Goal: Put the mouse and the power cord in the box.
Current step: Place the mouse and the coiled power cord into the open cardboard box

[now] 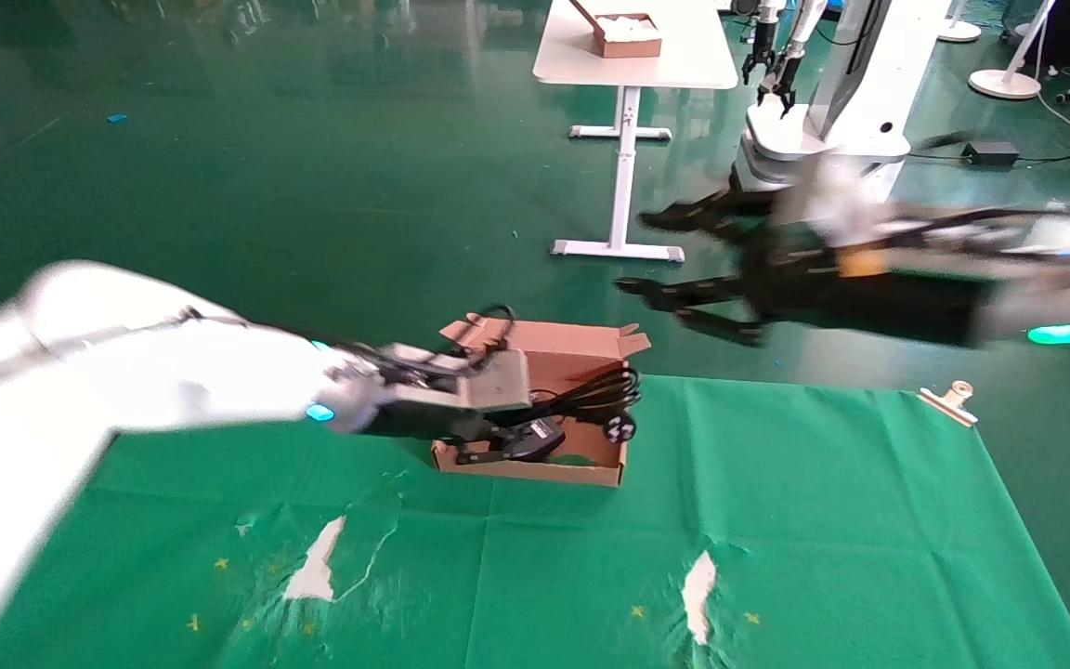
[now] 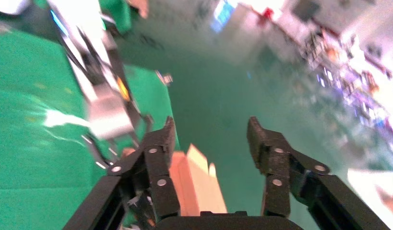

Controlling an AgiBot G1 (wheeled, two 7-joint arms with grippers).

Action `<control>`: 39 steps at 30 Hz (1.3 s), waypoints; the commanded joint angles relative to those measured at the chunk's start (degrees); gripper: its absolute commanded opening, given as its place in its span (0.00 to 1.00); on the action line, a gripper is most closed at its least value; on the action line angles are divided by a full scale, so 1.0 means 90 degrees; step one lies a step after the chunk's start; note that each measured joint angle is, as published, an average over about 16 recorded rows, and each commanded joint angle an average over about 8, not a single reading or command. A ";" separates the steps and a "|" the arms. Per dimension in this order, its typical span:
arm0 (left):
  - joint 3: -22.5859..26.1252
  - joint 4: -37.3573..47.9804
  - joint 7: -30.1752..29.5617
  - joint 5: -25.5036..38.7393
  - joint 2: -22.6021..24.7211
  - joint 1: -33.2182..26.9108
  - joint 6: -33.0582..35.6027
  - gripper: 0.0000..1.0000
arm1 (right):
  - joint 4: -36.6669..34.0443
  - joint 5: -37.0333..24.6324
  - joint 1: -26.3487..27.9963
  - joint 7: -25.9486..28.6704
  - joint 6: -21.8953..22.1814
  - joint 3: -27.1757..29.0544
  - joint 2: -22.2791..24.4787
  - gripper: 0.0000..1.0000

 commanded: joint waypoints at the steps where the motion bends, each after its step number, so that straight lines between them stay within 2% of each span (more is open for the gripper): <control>1: 0.0109 -0.0429 -0.0041 -0.0053 0.0032 0.0395 -0.0425 0.00 | 0.0096 0.0090 0.0198 -0.0015 -0.0655 0.0051 0.0356 1.00; 4: 0.0405 -0.0726 -0.0417 -0.0098 0.0017 0.0514 -0.0728 0.00 | 0.0133 0.0166 0.0314 0.0143 -0.0876 0.0105 0.0663 1.00; 5: 0.0503 -0.0782 -0.0566 -0.0103 0.0013 0.0505 -0.0798 0.05 | 0.0151 0.0197 0.0325 0.0201 -0.0930 0.0125 0.0746 1.00; 12: 0.1016 -0.1024 -0.1364 -0.0095 0.0018 0.0391 -0.1166 0.91 | 0.0361 0.0355 0.0280 0.0488 -0.1341 0.0215 0.1114 1.00; 13: 0.1055 -0.1048 -0.1404 -0.0096 0.0021 0.0395 -0.1186 0.98 | 0.0384 0.0369 0.0275 0.0505 -0.1392 0.0221 0.1140 1.00; 16: 0.1127 -0.1100 -0.1470 -0.0099 0.0027 0.0407 -0.1226 1.00 | 0.0428 0.0403 0.0268 0.0538 -0.1516 0.0237 0.1197 1.00; 25: 0.0931 -0.1184 -0.1437 -0.0247 -0.0116 0.0492 -0.1064 1.00 | 0.0497 0.0413 0.0179 0.0562 -0.1254 0.0226 0.1135 1.00; 39: -0.0010 -0.2413 -0.1830 -0.1513 -0.1192 0.1414 -0.0063 1.00 | 0.1997 0.1044 -0.0888 0.1510 -0.1165 0.0382 0.1504 1.00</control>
